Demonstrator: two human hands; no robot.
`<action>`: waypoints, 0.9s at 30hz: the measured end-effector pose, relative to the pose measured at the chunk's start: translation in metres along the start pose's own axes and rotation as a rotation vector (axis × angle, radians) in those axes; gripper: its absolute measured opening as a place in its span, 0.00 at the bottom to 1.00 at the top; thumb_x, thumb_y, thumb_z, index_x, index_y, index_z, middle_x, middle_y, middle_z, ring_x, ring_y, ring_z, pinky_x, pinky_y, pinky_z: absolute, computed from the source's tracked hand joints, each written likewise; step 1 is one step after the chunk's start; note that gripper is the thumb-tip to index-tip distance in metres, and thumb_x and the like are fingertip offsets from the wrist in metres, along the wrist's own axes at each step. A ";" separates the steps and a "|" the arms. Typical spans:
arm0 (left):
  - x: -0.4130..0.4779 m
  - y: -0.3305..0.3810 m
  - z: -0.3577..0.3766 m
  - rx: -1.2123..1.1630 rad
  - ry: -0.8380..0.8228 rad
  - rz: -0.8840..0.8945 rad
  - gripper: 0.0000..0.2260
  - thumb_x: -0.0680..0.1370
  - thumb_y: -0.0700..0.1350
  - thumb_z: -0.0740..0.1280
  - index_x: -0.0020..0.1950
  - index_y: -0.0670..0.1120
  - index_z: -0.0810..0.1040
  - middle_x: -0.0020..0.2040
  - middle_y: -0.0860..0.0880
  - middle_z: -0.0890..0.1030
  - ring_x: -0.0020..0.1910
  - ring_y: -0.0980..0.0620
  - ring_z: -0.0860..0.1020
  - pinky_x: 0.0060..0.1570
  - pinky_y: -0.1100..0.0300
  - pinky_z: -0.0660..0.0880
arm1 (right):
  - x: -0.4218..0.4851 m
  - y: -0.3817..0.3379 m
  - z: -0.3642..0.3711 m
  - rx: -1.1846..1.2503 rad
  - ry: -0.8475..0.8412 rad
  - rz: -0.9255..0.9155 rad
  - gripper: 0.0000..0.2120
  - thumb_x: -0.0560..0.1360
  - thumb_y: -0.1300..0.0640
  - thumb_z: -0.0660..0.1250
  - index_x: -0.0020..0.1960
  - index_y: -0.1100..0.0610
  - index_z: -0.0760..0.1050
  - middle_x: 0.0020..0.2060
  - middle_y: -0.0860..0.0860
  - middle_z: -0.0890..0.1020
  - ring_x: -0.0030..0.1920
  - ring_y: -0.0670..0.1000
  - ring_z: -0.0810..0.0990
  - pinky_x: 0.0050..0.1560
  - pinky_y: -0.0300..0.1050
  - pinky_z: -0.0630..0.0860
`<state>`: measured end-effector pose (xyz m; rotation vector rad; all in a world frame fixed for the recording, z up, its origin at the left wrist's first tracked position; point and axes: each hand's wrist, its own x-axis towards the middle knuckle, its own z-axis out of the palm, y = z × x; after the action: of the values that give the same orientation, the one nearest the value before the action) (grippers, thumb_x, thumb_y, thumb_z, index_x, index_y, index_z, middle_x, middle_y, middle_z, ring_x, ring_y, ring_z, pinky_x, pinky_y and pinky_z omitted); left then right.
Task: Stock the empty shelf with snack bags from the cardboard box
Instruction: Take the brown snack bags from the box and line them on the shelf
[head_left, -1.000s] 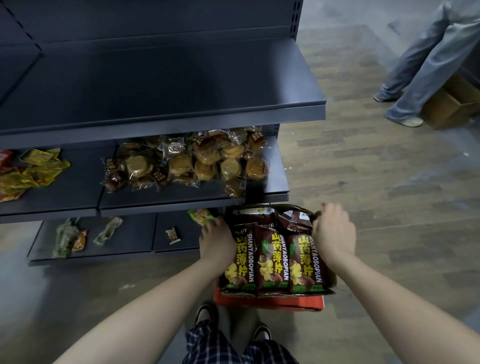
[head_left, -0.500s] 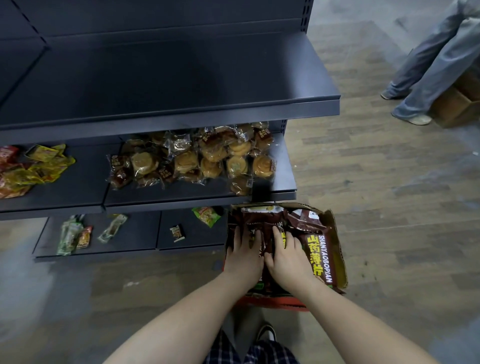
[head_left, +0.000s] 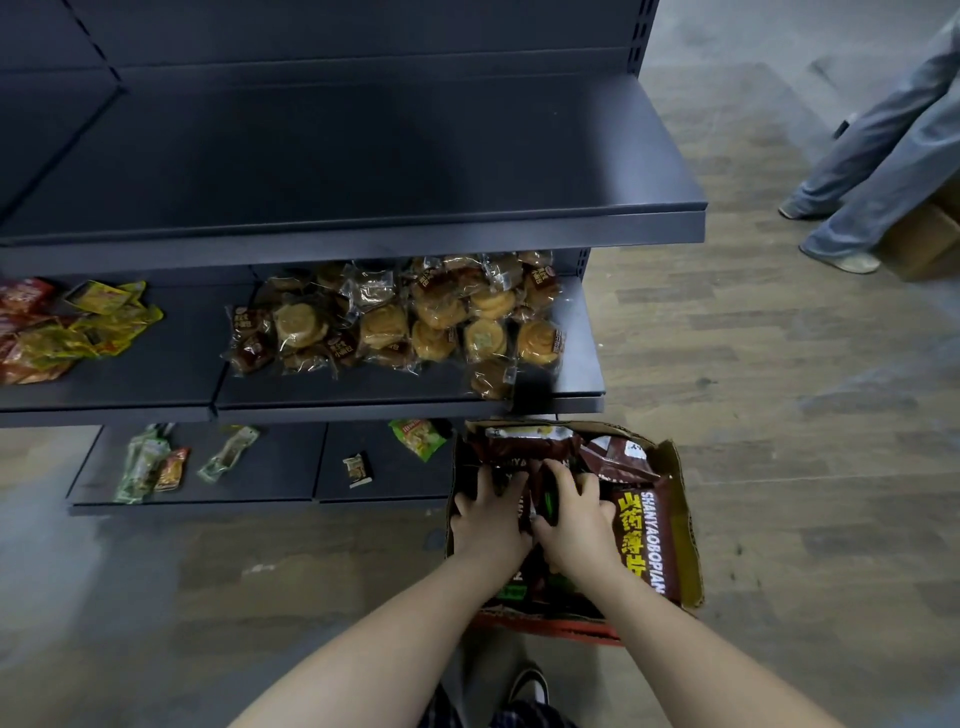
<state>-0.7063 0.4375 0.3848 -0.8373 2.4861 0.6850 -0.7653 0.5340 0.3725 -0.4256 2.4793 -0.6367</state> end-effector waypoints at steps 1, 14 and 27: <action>0.000 0.001 -0.001 -0.054 0.030 -0.002 0.29 0.76 0.50 0.64 0.74 0.59 0.55 0.76 0.48 0.49 0.70 0.35 0.58 0.66 0.44 0.66 | 0.001 0.003 -0.004 0.049 -0.011 -0.014 0.31 0.76 0.56 0.66 0.74 0.41 0.57 0.67 0.52 0.61 0.63 0.61 0.64 0.59 0.50 0.71; -0.041 -0.003 -0.093 -0.843 0.399 0.314 0.17 0.72 0.39 0.69 0.56 0.55 0.71 0.58 0.51 0.67 0.54 0.64 0.69 0.51 0.76 0.67 | -0.022 -0.040 -0.102 0.851 -0.065 -0.147 0.23 0.75 0.69 0.63 0.56 0.41 0.74 0.52 0.45 0.81 0.51 0.42 0.79 0.46 0.35 0.75; -0.083 0.045 -0.249 -1.291 0.414 0.667 0.28 0.74 0.64 0.62 0.72 0.57 0.64 0.70 0.51 0.70 0.67 0.54 0.72 0.68 0.53 0.68 | -0.056 -0.206 -0.201 1.001 -0.079 -0.678 0.23 0.80 0.48 0.59 0.74 0.44 0.60 0.65 0.48 0.74 0.63 0.47 0.76 0.63 0.44 0.73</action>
<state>-0.7329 0.3628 0.6385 -0.4580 2.4358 2.7153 -0.8019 0.4552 0.6523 -0.8278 1.5875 -1.9204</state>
